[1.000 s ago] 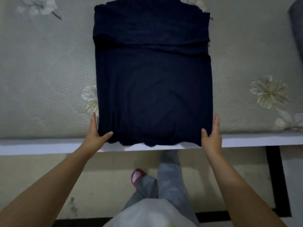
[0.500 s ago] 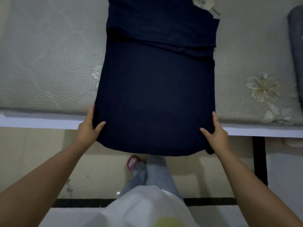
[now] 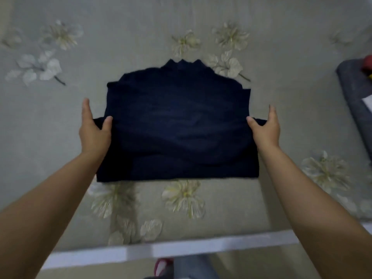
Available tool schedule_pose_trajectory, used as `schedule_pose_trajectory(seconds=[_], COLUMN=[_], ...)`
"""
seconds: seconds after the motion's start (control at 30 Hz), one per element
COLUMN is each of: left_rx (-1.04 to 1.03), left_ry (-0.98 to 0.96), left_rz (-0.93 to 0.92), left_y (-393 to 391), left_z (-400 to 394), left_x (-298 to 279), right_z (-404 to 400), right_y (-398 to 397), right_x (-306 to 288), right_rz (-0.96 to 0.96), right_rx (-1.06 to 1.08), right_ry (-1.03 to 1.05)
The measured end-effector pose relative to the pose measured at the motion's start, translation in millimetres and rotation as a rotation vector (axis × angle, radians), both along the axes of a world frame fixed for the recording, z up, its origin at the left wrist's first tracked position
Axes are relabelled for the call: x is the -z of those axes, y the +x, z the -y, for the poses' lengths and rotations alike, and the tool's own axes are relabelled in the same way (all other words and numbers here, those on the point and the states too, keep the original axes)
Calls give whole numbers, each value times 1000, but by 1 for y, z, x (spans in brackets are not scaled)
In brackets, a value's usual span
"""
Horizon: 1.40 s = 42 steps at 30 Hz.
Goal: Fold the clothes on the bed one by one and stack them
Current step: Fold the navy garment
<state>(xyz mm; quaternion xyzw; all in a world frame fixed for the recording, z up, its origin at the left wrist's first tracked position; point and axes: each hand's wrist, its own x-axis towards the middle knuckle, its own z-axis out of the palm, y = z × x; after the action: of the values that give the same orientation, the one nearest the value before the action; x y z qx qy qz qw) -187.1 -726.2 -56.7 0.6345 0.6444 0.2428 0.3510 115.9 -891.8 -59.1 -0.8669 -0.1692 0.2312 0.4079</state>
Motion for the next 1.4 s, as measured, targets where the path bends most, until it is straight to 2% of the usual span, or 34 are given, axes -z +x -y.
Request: schedule_pose_trajectory(seconds=[0.07,0.13,0.2,0.33,0.43,0.5,0.6,0.63,0.7,0.73,0.77,0.8,0.9,0.97,1.07,1.23,1.33,1.4], left_rx=[-70,-78,-35,51,82,7,-311,-425,-633,-621,-531,-396,174,319,239,308,399,514], left_ry=[-30,-153,-215,-100,-56,-197,-553,-619,-674,-657,-605,-499,-61,96,-39,-89,-56,-9], left_rz=[35,53,-27,-252,-201,-39,417,587,894,883,768,565,-53,-329,-575,-711,-699,-664], left_y=[19,31,34,33,43,56,84,91,96,96,96,96,88,76,55,37,51,71], left_z=[-32,-45,-46,-50,-72,-106,-159,-172,-184,-182,-176,-167,-127,-101,-62,-30,-25,-21], left_x=[10,22,34,33,16,9,5,6,18,26,33,40,56,61,71,76,71,66], right_z=[-34,-53,-58,-56,-67,-84,-121,-130,-140,-142,-141,-136,-108,-81,-40,0,4,10], right_y=[23,34,37,37,52,71,101,106,105,100,95,88,64,46,10,-31,-27,-17], right_x=[9,20,30,37,22,12,13,19,33,37,40,43,46,52,56,65,69,66], right_rz=[-97,-199,-243,-207,-308,-464,-674,-748,-778,-732,-623,-466,19,219,193,121,-77,-134], right_rx=[47,-7,-80,-91,69,223,489,538,510,465,400,314,18,-108,-85,-54,77,88], right_ry=[21,-10,-50,-39,87,200,382,461,450,389,307,200,-146,-322,-516,-694,-510,-433])
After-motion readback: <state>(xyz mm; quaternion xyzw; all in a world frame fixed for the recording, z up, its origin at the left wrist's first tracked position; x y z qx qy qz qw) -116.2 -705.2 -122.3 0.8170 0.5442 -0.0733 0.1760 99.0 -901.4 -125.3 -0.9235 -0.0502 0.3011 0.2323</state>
